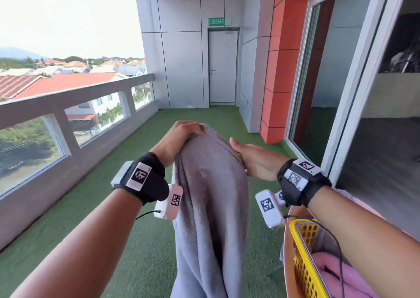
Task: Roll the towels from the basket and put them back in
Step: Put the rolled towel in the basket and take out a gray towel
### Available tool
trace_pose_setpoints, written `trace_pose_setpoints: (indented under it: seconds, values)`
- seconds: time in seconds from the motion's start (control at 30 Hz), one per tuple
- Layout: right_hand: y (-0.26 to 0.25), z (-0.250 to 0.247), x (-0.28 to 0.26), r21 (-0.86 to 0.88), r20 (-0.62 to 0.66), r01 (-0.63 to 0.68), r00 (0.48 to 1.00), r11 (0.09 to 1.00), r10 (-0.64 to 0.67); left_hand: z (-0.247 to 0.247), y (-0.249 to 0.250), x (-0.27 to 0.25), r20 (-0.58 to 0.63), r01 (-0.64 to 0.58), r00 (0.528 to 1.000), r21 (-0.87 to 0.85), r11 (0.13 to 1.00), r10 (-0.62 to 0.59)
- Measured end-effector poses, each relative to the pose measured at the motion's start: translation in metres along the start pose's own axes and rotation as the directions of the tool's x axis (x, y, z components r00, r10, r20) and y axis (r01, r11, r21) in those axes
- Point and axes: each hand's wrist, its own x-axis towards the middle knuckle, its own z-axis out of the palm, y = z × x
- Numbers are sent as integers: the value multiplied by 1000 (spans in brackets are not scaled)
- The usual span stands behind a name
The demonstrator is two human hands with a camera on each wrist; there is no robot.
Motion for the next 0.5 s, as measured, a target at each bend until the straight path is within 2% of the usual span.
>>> trace_pose_setpoints:
  seconds: [0.07,0.1,0.17,0.27,0.33,0.37,0.43,0.5]
  values:
    - [5,1,4,132,106,-102,990,986,89,-6,-1,-2,6,-15,1000,-4,1000,15]
    - [8,3,7,163,118,-125,987,979,106,-8,1,-5,5,-24,1000,4,1000,24]
    - [17,5,10,59,67,-118,991,991,114,-12,1,-6,10,-36,999,36,999,36]
    - [24,6,12,-108,140,-114,982,988,128,-17,-5,-12,62,-28,998,92,995,23]
    - [18,5,13,-81,112,-33,993,996,42,-22,-13,-17,109,12,994,10,1000,-13]
    - [11,4,13,-40,53,30,998,999,-28,-24,-18,-21,164,55,986,-77,996,-42]
    - [-7,4,11,24,-82,197,978,980,-194,-23,-33,-26,268,176,957,-238,955,-110]
    - [-25,6,11,-48,-106,289,950,956,-293,-14,-47,-28,313,253,934,-250,934,-169]
